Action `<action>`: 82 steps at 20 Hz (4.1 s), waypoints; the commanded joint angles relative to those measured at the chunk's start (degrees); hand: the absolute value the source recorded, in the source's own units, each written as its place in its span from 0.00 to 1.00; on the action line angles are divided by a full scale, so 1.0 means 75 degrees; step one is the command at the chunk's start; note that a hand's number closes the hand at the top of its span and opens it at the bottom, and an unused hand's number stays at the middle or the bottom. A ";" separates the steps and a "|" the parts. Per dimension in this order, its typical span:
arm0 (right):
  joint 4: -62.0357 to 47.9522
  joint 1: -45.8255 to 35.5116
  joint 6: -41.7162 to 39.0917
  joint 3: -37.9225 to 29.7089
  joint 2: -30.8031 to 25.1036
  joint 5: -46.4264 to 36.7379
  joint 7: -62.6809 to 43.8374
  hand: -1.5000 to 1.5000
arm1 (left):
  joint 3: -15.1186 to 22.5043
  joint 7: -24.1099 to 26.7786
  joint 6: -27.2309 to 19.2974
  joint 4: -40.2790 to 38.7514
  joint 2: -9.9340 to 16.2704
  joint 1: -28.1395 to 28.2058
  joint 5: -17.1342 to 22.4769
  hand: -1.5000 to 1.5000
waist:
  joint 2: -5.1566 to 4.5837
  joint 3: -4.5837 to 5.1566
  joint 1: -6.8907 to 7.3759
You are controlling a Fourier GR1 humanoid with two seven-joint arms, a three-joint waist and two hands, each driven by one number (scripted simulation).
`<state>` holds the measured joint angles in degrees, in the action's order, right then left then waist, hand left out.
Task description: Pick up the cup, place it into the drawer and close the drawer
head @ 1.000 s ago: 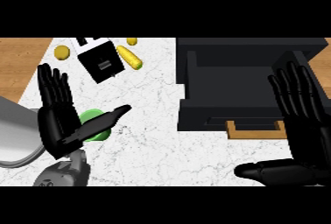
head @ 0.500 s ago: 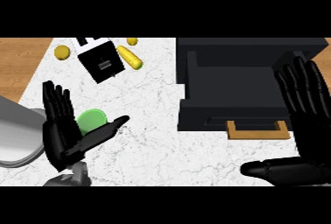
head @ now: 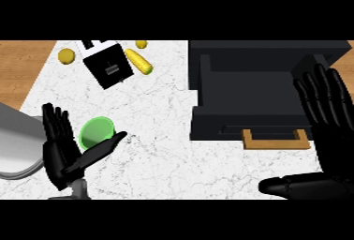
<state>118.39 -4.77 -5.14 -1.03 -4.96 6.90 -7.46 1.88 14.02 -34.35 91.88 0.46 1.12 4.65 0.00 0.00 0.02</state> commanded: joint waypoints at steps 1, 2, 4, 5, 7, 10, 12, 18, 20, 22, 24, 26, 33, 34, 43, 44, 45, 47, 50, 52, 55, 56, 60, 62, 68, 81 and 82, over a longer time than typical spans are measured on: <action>-0.0184 0.0117 -0.0066 -0.0152 0.0009 0.0012 0.0205 0.00 | -0.0665 0.0210 0.0446 -0.0565 0.0291 -0.0207 0.0399 0.00 | 0.0000 0.0000 -0.0005; -0.0034 0.0635 -0.0367 0.0006 0.0002 -0.0015 0.0619 0.00 | -0.0353 0.1033 0.0206 -0.1241 -0.0056 -0.0169 0.0556 0.00 | -0.0001 0.0001 -0.0026; -0.0534 -0.0266 -0.0279 -0.0516 -0.0139 0.0496 0.0190 0.00 | -0.0521 0.1064 0.0677 -0.1107 -0.0012 0.0083 0.0596 0.00 | -0.0001 0.0001 0.0006; -0.0193 0.0340 -0.0238 -0.0037 0.0088 0.0096 0.0287 0.00 | -0.0774 0.0913 0.0873 -0.1331 0.0186 -0.0207 0.0762 0.00 | 0.0001 0.0001 -0.0009; -0.0568 0.0224 -0.0430 -0.0404 -0.0034 0.0334 0.0640 0.00 | -0.0597 0.1411 0.0910 -0.1382 -0.0057 0.0292 0.0773 0.00 | 0.0001 0.0000 0.0004; -0.0009 -0.0144 0.0069 0.0063 0.0160 -0.0078 -0.0166 0.00 | -0.0424 0.1663 0.0735 -0.1582 -0.0059 0.0376 0.0925 0.00 | 0.0003 0.0001 0.0006; -0.0472 -0.0522 0.0198 0.0209 0.0256 -0.0418 0.0088 0.00 | -0.0717 0.1575 0.0785 -0.2185 -0.0058 -0.0326 0.0957 0.00 | -0.0002 0.0001 0.0006; -0.0232 -0.0137 -0.0446 -0.0603 -0.0173 0.0561 0.0158 0.00 | -0.0882 0.2708 0.1150 -0.3002 -0.0059 -0.0110 0.1412 0.00 | 0.0001 0.0000 -0.0003; 0.0299 0.0261 -0.0357 -0.0296 -0.0096 0.0293 -0.0196 0.00 | -0.1404 0.3013 0.1448 -0.3618 -0.0004 -0.0452 0.1493 0.00 | 0.0001 0.0001 -0.0018; -0.0578 -0.0790 -0.0228 -0.0333 -0.0176 0.0210 -0.0296 0.00 | -0.1587 0.3639 0.1687 -0.4466 0.0043 -0.0687 0.1833 0.00 | -0.0012 0.0004 -0.0005; 0.0153 -0.0024 -0.0164 -0.0114 0.0106 0.0251 -0.0276 0.00 | -0.1510 0.3058 0.1458 -0.3968 0.0176 -0.0701 0.1784 0.00 | 0.0002 0.0000 -0.0012; 0.0465 0.0285 -0.0088 0.0276 0.0264 -0.0155 -0.0188 0.00 | -0.1518 0.3065 0.1594 -0.3933 0.0260 -0.0421 0.1796 0.00 | 0.0004 0.0000 -0.0011; -0.0058 -0.0385 -0.0136 -0.0179 0.0067 0.0260 -0.0375 0.00 | -0.1965 0.3936 0.2000 -0.5897 0.0324 -0.1534 0.2001 0.00 | -0.0002 0.0001 -0.0019; 0.0246 0.0352 -0.0144 0.0353 0.0337 -0.0254 0.0065 0.00 | -0.1803 0.4289 0.2183 -0.5795 0.0089 -0.1024 0.1945 0.00 | 0.0001 0.0001 -0.0022; 0.0349 -0.0309 -0.0142 -0.0389 -0.0068 0.0379 -0.0769 0.00 | -0.2120 0.4776 0.2671 -0.6820 0.0359 -0.1966 0.2215 0.00 | -0.0002 0.0002 -0.0025; 0.0569 0.0274 -0.0048 0.0335 0.0359 -0.0155 -0.0336 0.00 | -0.2129 0.4924 0.2740 -0.6882 0.0338 -0.1734 0.2252 0.00 | 0.0000 0.0001 -0.0022; 0.0207 -0.0044 -0.0127 -0.0011 0.0197 -0.0004 -0.0187 0.00 | -0.2182 0.4668 0.2663 -0.6811 0.0410 -0.2003 0.2347 0.00 | -0.0001 0.0001 -0.0018; -0.0024 -0.0012 -0.0085 0.0096 0.0338 0.0006 -0.0081 0.00 | -0.2103 0.4615 0.2874 -0.6658 0.0399 -0.1720 0.2404 0.00 | 0.0001 0.0000 -0.0007; 0.0571 -0.0183 0.0057 0.0122 0.0161 -0.0119 -0.0827 0.00 | -0.2455 0.5350 0.3271 -0.7925 0.0527 -0.2274 0.2546 0.00 | -0.0005 0.0004 -0.0032; -0.0061 -0.0553 0.0116 0.0025 0.0241 -0.0191 -0.0441 0.00 | -0.2404 0.5181 0.3930 -0.7780 0.0828 -0.1949 0.2609 0.00 | -0.0007 0.0003 -0.0004; 0.0574 -0.0410 0.0209 0.0276 0.0282 -0.0183 -0.0990 0.00 | -0.2408 0.5656 0.3726 -0.8354 0.0195 -0.2688 0.2620 0.00 | -0.0010 0.0009 -0.0058; 0.0198 -0.0205 -0.0001 0.0091 0.0228 -0.0110 -0.0496 0.00 | -0.2330 0.5243 0.4054 -0.7797 0.0504 -0.2287 0.2726 0.00 | 0.0000 0.0002 -0.0015; 0.0173 0.0153 -0.0466 -0.0360 0.0011 0.0486 -0.0139 0.00 | -0.2418 0.5152 0.4614 -0.8030 0.0492 -0.2668 0.2957 0.00 | -0.0005 0.0001 -0.0039; 0.0611 -0.0088 -0.0209 -0.0140 -0.0024 0.0298 -0.0878 0.00 | -0.2577 0.6288 0.5041 -0.9246 0.0433 -0.3054 0.2806 1.00 | -0.0029 0.0013 -0.0111; -0.0008 -0.0278 -0.0394 -0.0553 -0.0117 0.0543 -0.0361 0.00 | -0.2567 0.6798 0.4990 -0.9608 0.0603 -0.3451 0.2629 1.00 | -0.0030 0.0009 -0.0094; 0.0075 -0.0573 -0.0162 -0.0444 -0.0102 0.0420 -0.0815 0.00 | -0.1496 0.6265 0.6512 -0.8446 0.1449 -0.2864 0.1767 1.00 | 0.0005 0.0003 0.0006; 0.0026 -0.0366 -0.0248 -0.0242 0.0025 0.0292 -0.0509 0.00 | -0.1511 0.6523 0.6556 -0.8669 0.1254 -0.2978 0.1754 1.00 | -0.0012 0.0006 -0.0041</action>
<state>118.73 -7.22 -7.42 -3.74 -5.34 9.58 -10.96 -11.20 59.02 7.92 26.72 8.75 -21.70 19.26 -0.05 0.04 -0.23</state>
